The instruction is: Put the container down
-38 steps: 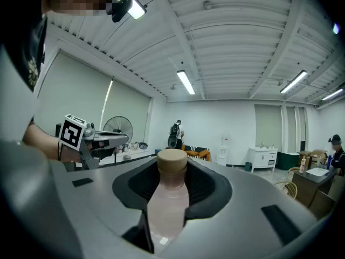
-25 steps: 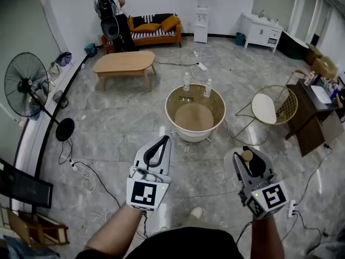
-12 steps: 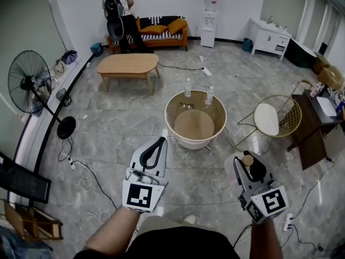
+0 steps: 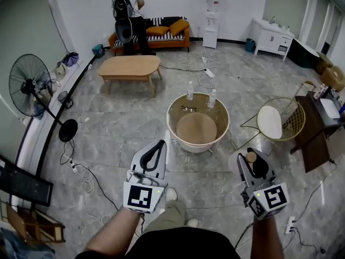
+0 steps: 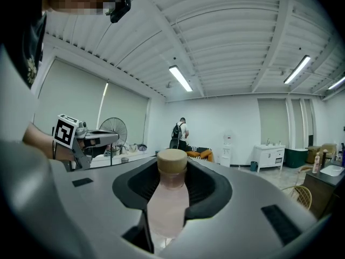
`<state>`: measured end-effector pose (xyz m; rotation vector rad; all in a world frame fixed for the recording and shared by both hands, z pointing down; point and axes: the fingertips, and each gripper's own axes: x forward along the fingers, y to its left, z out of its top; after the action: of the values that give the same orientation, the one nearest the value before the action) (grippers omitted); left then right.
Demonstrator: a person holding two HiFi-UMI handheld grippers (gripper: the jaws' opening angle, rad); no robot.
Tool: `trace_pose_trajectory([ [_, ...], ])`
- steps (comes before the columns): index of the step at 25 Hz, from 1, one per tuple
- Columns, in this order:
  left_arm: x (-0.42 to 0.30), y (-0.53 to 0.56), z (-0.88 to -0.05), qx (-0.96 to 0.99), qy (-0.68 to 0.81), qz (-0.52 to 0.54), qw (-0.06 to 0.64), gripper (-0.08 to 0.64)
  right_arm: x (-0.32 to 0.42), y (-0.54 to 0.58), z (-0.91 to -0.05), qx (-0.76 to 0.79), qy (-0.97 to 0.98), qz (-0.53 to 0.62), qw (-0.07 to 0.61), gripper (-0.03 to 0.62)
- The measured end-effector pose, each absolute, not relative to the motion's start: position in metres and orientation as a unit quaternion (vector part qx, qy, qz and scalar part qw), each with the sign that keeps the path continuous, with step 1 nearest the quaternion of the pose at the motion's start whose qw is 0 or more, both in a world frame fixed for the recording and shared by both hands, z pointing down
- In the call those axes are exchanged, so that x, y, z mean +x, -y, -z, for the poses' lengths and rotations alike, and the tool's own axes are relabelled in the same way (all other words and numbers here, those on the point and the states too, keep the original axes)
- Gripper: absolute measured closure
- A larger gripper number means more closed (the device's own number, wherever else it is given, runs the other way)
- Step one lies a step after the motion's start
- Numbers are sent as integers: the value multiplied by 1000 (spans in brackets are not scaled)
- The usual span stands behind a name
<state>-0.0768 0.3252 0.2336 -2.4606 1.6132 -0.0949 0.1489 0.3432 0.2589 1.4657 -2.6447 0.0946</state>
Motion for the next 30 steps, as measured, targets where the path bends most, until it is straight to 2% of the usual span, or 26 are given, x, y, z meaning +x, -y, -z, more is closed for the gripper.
trace_pose_trajectory([
  [25, -85, -183, -249, -851, -515, 37, 96, 545, 115, -218, -252, 485, 872, -37, 50, 445],
  [30, -89, -165, -250, -853, -513, 35, 87, 546, 118, -200, -262, 490, 868, -36, 67, 445],
])
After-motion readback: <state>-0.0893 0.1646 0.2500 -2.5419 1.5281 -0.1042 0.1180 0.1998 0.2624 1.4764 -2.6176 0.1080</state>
